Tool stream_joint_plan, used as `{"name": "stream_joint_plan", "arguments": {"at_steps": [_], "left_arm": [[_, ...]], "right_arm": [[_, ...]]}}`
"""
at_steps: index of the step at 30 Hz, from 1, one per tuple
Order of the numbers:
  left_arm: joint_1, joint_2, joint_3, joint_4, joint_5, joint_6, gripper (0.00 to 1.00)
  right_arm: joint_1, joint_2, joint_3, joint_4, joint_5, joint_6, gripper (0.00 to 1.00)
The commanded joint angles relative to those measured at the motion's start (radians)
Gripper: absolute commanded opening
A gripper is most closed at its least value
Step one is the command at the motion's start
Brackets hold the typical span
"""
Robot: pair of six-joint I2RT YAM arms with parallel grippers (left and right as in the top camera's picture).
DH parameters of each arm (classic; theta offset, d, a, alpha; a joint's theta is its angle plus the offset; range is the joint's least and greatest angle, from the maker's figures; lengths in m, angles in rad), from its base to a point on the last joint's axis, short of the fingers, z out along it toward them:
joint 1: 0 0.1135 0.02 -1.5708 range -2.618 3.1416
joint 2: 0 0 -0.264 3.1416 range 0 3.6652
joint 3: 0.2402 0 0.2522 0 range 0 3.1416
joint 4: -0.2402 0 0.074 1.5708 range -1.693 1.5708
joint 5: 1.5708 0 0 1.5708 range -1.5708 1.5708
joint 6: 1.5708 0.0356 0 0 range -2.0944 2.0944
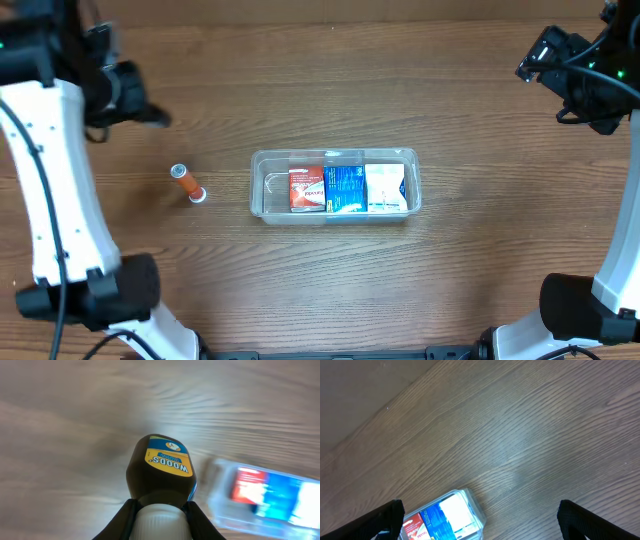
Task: Pack container
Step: 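Place the brown bottle into the container's left end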
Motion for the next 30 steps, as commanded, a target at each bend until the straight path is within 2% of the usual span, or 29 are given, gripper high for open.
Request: {"name": "stream_joint_plan", "arguments": {"at_steps": [1,3,8,11,17,21,26,30], "left_arm": [[-0.192,-0.058,0.030,0.008,0.056,-0.143,0.04],[-0.300,-0.051,0.011,0.033,0.019,-0.195,0.04],[-0.527,-0.007,-0.059,0.091,-0.186,-0.374,0.04],[-0.593,0.018,-0.164,0.135,-0.206,-0.454,0.04],[-0.600,0.021,-0.471,0.266,-0.206,-0.595,0.04],[-0.587,0.021,-0.586,0.355,-0.206,-0.612,0.04],[-0.577,0.021,-0.718,0.456,-0.259,-0.697,0.05],[-0.575,0.021,-0.819,0.547,-0.254,-0.698,0.04]], "right_arm": [[-0.002,-0.013,0.021,0.002,0.002,0.001,1.00],[-0.002,-0.013,0.022,0.002,0.002,0.001,1.00],[-0.002,-0.013,0.022,0.002,0.002,0.001,1.00],[-0.002,-0.013,0.021,0.002,0.002,0.001,1.00],[-0.002,-0.013,0.021,0.002,0.002,0.001,1.00],[-0.002,-0.013,0.022,0.002,0.002,0.001,1.00],[-0.002,-0.013,0.022,0.002,0.002,0.001,1.00],[-0.002,-0.013,0.022,0.002,0.002,0.001,1.00]]}}
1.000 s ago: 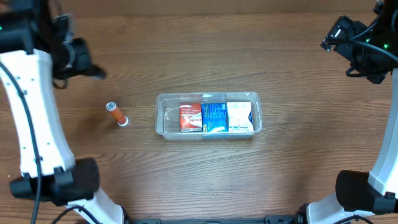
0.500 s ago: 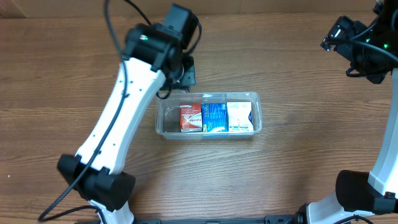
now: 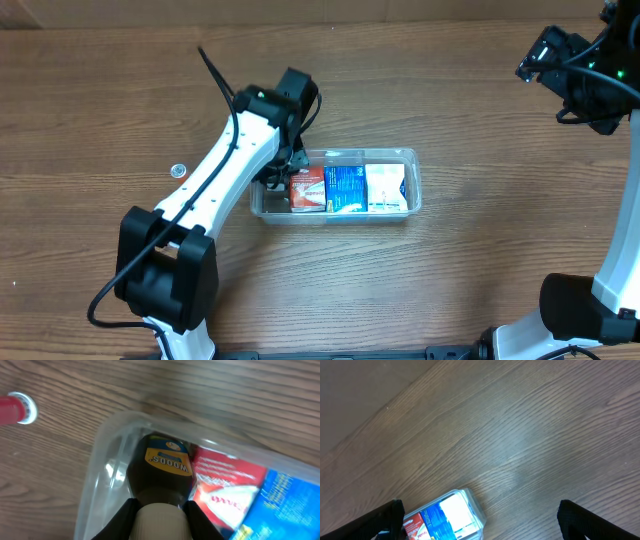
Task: Pack container
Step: 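Place the brown bottle into the container's left end, then move the left gripper to the orange tube and grasp it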
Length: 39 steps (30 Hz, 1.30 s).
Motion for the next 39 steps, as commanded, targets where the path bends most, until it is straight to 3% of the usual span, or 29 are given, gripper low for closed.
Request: {"name": "stream_joint_plan", "arguments": {"at_steps": [1,4,6,9,14,19,20,21,22,25,29,31,34,39], "left_arm": [[0.004,-0.012,-0.066,0.040,-0.028,-0.040,0.04],[0.004,-0.012,-0.069,0.054,-0.028,-0.040,0.05],[0.004,-0.012,-0.069,0.074,-0.028,-0.040,0.11],[0.004,-0.012,-0.069,0.116,-0.027,-0.040,0.37],[0.006,-0.012,-0.064,0.139,0.025,-0.018,0.55],[0.029,-0.012,0.018,0.079,0.208,0.162,0.57],[0.034,-0.013,0.058,0.045,0.216,0.180,0.72],[0.039,-0.014,0.114,-0.002,0.213,0.194,0.96],[0.041,-0.018,0.161,-0.033,0.210,0.216,1.00],[0.064,-0.064,0.345,-0.146,0.188,0.247,1.00],[0.101,-0.120,0.466,-0.246,0.195,0.377,1.00],[0.141,-0.148,0.509,-0.347,0.130,0.371,1.00],[0.267,-0.219,0.526,-0.499,-0.001,0.321,1.00],[0.492,-0.301,0.436,-0.523,0.042,0.398,1.00]], "right_arm": [[-0.002,-0.013,0.022,0.003,0.002,0.001,1.00],[-0.002,-0.013,0.022,0.003,0.002,0.001,1.00],[-0.002,-0.013,0.021,0.003,0.002,0.002,1.00],[-0.002,-0.013,0.022,0.003,0.002,0.001,1.00],[-0.002,-0.013,0.022,0.003,0.002,0.001,1.00],[-0.002,-0.013,0.021,0.003,0.002,0.001,1.00],[-0.002,-0.013,0.022,0.003,0.002,0.001,1.00],[-0.002,-0.013,0.022,0.003,0.002,0.001,1.00],[-0.002,-0.013,0.021,0.003,0.002,0.001,1.00],[-0.002,-0.013,0.021,0.003,0.002,0.002,1.00],[-0.002,-0.013,0.021,0.003,0.002,0.001,1.00],[-0.002,-0.013,0.022,0.003,0.002,0.001,1.00],[-0.002,-0.013,0.022,0.003,0.002,0.001,1.00],[-0.002,-0.013,0.022,0.003,0.002,0.001,1.00]]}}
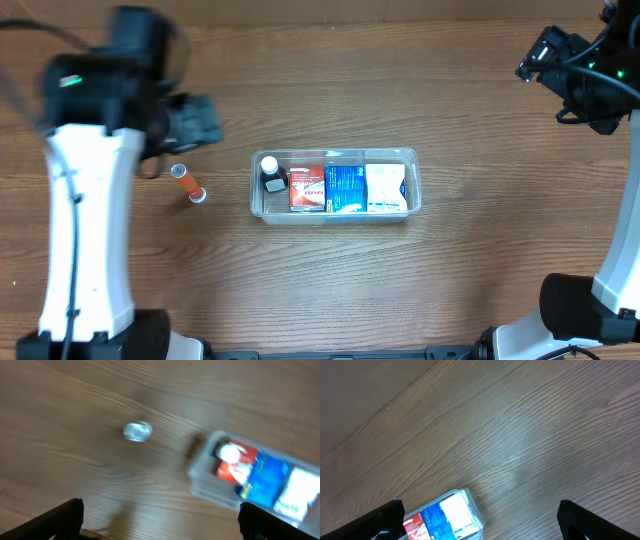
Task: Pack container
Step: 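Move the left gripper to the orange tube and grasp it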
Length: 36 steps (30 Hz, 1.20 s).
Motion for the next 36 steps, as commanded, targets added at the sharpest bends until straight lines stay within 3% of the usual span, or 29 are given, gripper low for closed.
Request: {"name": "stream_joint_plan", "arguments": {"at_steps": [1,4,10,16,19,25,31,36], "left_arm": [[0.114,-0.046,-0.090,-0.004,-0.016,0.066,1.00],[0.162,-0.042,-0.254,0.045,-0.002,0.106,1.00],[0.163,-0.041,-0.594,0.344,0.039,0.154,1.00],[0.163,-0.023,-0.732,0.583,0.070,0.188,1.00],[0.161,0.018,-0.740,0.634,0.098,0.187,0.94],[0.160,0.088,-0.740,0.673,0.121,0.187,0.73],[0.159,0.100,-0.739,0.686,0.121,0.187,0.33],[0.160,0.100,-0.731,0.669,0.121,0.188,0.09]], "right_arm": [[-0.002,-0.013,0.022,0.002,0.002,0.001,1.00],[-0.002,-0.013,0.021,0.002,0.002,0.001,1.00],[-0.002,-0.013,0.021,0.002,0.002,0.001,1.00],[-0.002,-0.013,0.022,0.002,0.002,0.001,1.00],[-0.002,-0.013,0.021,0.002,0.002,0.001,1.00],[-0.002,-0.013,0.021,0.002,0.002,0.001,1.00],[-0.002,-0.013,0.021,0.002,0.002,0.001,1.00],[-0.002,-0.013,0.022,0.002,0.002,0.001,1.00]]}}
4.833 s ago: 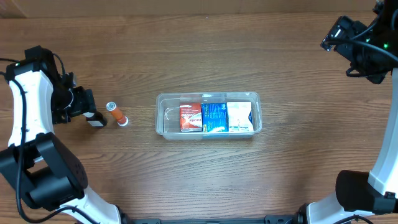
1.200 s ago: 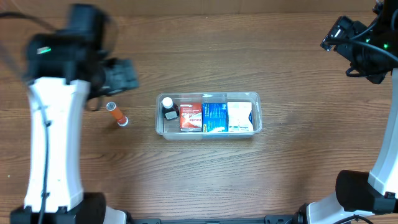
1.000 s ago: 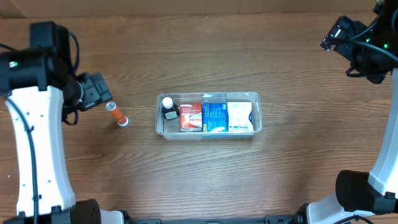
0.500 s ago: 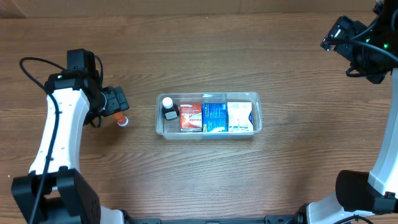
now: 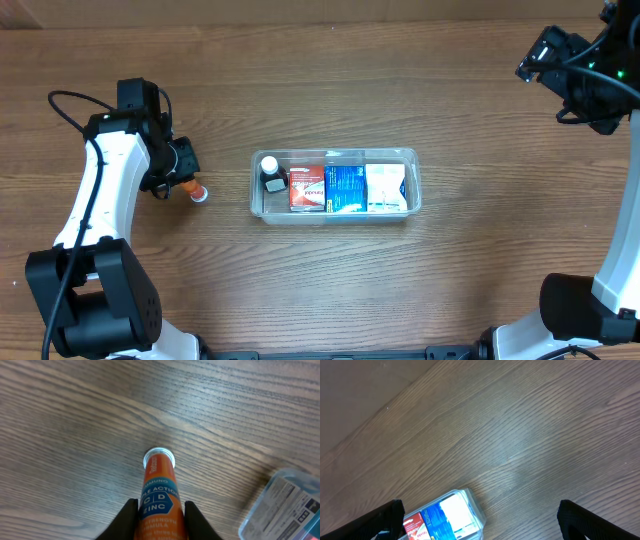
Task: Pack container
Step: 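Move the left gripper to the orange tube and grasp it, then lower the orange tube into the container beside the bottle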
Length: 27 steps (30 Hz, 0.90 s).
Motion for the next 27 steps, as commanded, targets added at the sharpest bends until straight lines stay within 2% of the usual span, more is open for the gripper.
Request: {"name": "stream_joint_plan", "arguments": {"at_steps": [1,3,9,13,14,20,24,27], "left_arm": [[-0.001,0.008,0.011,-0.026,0.012,0.007,0.08],[-0.001,0.008,0.061,-0.085,0.011,0.017,0.06],[-0.015,0.007,0.440,-0.429,0.021,0.029,0.06],[-0.128,-0.011,0.701,-0.625,0.080,0.028,0.05],[-0.158,-0.018,0.721,-0.637,0.080,0.028,0.06],[-0.415,-0.043,0.716,-0.618,0.036,-0.045,0.06],[-0.552,-0.042,0.614,-0.532,0.007,-0.102,0.06],[-0.597,-0.042,0.523,-0.479,-0.001,-0.122,0.06]], "right_arm": [[-0.002,-0.013,0.021,0.002,0.002,0.001,1.00],[-0.002,-0.013,0.022,0.003,0.002,0.001,1.00],[-0.002,-0.013,0.022,0.002,0.002,0.001,1.00],[-0.002,-0.013,0.022,0.003,0.002,0.001,1.00],[-0.002,-0.013,0.022,0.003,0.002,0.001,1.00],[-0.002,-0.013,0.022,0.003,0.002,0.001,1.00],[-0.002,-0.013,0.022,0.003,0.002,0.001,1.00],[-0.002,-0.013,0.021,0.002,0.002,0.001,1.00]]}}
